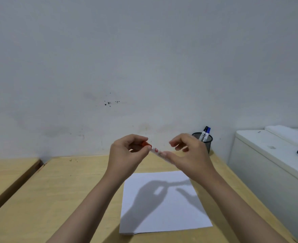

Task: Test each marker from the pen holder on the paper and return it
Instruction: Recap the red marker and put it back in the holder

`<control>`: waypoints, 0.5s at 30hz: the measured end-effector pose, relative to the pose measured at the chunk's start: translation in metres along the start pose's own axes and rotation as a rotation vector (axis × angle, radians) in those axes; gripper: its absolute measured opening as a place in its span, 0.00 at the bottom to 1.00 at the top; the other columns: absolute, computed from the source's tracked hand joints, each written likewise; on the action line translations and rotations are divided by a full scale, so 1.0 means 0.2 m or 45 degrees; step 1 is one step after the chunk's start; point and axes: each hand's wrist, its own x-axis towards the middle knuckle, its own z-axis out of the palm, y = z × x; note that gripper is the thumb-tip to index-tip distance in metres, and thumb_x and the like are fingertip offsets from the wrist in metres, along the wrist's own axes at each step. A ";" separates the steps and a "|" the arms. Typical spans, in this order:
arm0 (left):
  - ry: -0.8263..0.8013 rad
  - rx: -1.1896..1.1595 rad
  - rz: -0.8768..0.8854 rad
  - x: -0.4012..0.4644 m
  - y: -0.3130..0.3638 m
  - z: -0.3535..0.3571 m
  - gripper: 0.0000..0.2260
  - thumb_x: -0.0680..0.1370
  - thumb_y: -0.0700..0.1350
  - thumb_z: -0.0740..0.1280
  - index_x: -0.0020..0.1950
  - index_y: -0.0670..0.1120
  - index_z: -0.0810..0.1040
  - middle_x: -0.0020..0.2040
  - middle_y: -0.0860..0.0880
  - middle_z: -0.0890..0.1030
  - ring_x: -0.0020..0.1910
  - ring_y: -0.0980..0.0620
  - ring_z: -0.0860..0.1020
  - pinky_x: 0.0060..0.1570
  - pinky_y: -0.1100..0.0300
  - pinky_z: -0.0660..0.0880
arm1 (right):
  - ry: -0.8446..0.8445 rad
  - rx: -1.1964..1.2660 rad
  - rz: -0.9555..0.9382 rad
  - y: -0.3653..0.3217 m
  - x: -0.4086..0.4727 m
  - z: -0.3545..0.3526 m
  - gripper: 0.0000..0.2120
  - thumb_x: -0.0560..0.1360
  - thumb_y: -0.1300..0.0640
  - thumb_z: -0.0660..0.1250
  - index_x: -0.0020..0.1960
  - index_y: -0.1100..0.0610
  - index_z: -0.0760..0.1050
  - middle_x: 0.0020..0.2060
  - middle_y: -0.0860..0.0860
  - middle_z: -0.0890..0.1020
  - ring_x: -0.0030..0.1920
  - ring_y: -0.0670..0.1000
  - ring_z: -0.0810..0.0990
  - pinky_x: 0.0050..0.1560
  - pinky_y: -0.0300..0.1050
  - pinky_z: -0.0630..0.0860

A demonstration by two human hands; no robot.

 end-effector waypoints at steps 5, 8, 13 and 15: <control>-0.121 0.002 0.027 0.06 0.03 0.19 0.09 0.68 0.35 0.73 0.45 0.45 0.82 0.37 0.48 0.84 0.34 0.57 0.79 0.38 0.70 0.75 | -0.081 -0.005 -0.168 0.12 0.03 -0.06 0.14 0.68 0.57 0.76 0.52 0.50 0.78 0.38 0.42 0.84 0.42 0.42 0.82 0.42 0.28 0.72; -0.164 -0.042 0.052 0.12 0.02 0.33 0.10 0.68 0.37 0.73 0.48 0.45 0.81 0.38 0.48 0.83 0.35 0.58 0.79 0.38 0.72 0.74 | -0.008 0.021 -0.160 0.22 0.05 -0.12 0.21 0.68 0.60 0.73 0.58 0.46 0.74 0.36 0.44 0.81 0.37 0.46 0.82 0.41 0.32 0.74; -0.209 0.103 0.037 0.27 -0.14 0.64 0.10 0.71 0.47 0.71 0.51 0.49 0.80 0.48 0.53 0.83 0.47 0.59 0.80 0.46 0.69 0.73 | 0.361 0.087 -0.044 0.42 0.25 -0.33 0.24 0.69 0.66 0.70 0.59 0.44 0.72 0.32 0.51 0.76 0.27 0.44 0.73 0.36 0.37 0.75; -0.255 0.219 0.023 0.33 -0.23 0.77 0.13 0.72 0.48 0.70 0.55 0.48 0.78 0.54 0.52 0.81 0.54 0.56 0.78 0.52 0.66 0.71 | 0.534 0.056 0.013 0.50 0.37 -0.42 0.22 0.69 0.66 0.70 0.57 0.46 0.72 0.31 0.52 0.78 0.27 0.44 0.74 0.34 0.32 0.73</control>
